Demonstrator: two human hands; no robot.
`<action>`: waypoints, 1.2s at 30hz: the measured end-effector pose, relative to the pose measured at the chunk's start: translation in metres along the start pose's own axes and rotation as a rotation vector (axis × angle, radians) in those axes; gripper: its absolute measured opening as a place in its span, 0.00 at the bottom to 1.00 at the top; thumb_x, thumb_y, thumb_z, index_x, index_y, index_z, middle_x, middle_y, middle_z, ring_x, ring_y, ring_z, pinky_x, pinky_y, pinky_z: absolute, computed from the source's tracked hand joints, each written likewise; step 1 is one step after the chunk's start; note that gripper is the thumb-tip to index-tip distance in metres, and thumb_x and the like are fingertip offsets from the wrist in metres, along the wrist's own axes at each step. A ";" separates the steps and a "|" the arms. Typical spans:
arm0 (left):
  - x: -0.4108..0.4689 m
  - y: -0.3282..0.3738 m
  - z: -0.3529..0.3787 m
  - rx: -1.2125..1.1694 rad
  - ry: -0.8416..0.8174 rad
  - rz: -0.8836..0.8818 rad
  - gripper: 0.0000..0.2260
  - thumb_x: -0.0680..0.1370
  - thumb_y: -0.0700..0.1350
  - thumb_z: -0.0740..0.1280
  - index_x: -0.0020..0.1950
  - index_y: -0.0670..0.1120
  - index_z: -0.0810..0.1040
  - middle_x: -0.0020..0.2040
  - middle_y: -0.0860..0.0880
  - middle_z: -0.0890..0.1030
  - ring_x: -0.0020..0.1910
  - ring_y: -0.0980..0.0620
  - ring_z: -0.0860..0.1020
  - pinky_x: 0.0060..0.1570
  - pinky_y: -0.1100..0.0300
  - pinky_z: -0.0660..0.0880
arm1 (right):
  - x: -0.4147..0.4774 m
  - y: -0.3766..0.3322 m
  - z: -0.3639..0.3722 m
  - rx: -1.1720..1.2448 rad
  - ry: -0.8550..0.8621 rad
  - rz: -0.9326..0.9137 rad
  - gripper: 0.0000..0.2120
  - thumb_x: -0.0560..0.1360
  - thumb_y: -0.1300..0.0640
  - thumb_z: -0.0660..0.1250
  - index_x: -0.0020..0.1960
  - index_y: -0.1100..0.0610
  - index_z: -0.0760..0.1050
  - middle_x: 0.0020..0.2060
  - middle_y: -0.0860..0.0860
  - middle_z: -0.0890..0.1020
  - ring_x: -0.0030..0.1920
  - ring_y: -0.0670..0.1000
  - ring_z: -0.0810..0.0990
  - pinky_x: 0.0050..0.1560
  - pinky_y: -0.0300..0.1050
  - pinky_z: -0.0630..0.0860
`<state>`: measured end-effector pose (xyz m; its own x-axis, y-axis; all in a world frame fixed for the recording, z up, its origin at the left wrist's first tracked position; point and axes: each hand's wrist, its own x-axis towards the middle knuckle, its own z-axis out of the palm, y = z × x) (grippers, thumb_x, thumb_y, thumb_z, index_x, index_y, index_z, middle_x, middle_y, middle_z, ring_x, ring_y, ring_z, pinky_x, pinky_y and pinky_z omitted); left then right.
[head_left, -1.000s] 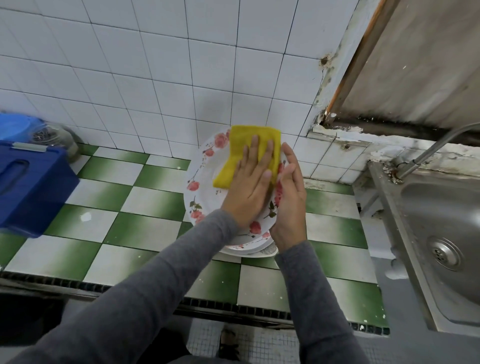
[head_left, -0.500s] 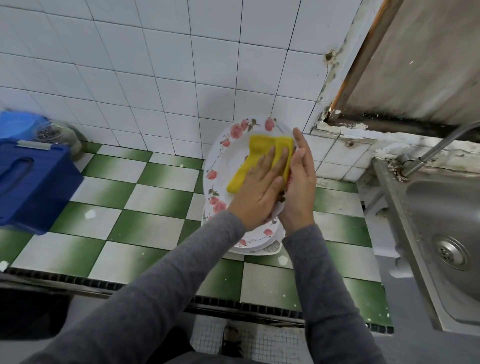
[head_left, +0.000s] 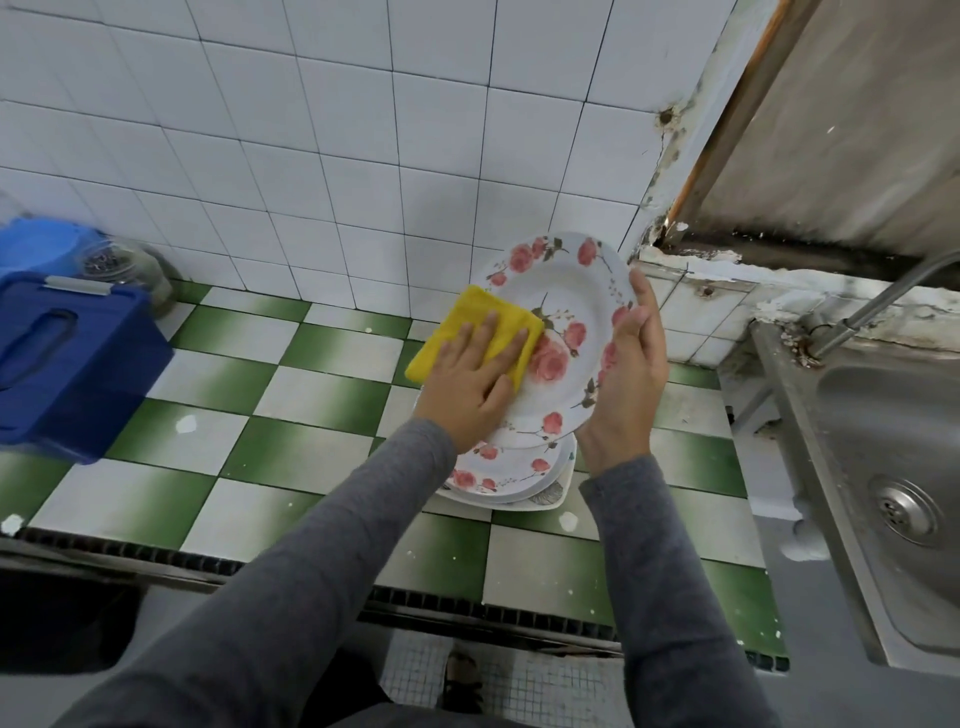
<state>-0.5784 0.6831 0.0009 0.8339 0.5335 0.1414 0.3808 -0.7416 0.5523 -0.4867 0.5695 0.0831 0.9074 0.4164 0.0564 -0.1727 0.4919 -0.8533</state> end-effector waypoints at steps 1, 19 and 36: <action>0.006 -0.003 0.000 0.029 0.017 -0.048 0.28 0.75 0.60 0.38 0.76 0.63 0.42 0.82 0.51 0.43 0.80 0.46 0.42 0.78 0.48 0.41 | -0.004 0.000 0.001 -0.007 -0.016 0.005 0.15 0.85 0.57 0.57 0.69 0.53 0.75 0.66 0.54 0.80 0.65 0.56 0.79 0.66 0.58 0.76; 0.034 0.034 -0.006 -0.073 0.129 0.095 0.29 0.79 0.61 0.39 0.77 0.52 0.34 0.80 0.46 0.35 0.79 0.45 0.33 0.76 0.46 0.32 | -0.018 0.013 -0.006 -0.129 -0.167 0.141 0.17 0.77 0.42 0.65 0.64 0.42 0.79 0.68 0.50 0.78 0.70 0.53 0.74 0.73 0.58 0.69; 0.034 0.031 -0.005 -0.189 0.264 -0.063 0.27 0.81 0.58 0.42 0.78 0.54 0.38 0.81 0.46 0.37 0.79 0.44 0.35 0.76 0.46 0.32 | -0.021 0.014 0.001 -0.163 -0.235 0.132 0.15 0.79 0.44 0.63 0.63 0.40 0.79 0.71 0.51 0.75 0.72 0.53 0.73 0.72 0.57 0.70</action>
<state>-0.5402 0.6797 0.0270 0.6697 0.6809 0.2964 0.3268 -0.6286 0.7057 -0.5081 0.5680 0.0706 0.7650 0.6427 0.0418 -0.2018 0.3008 -0.9321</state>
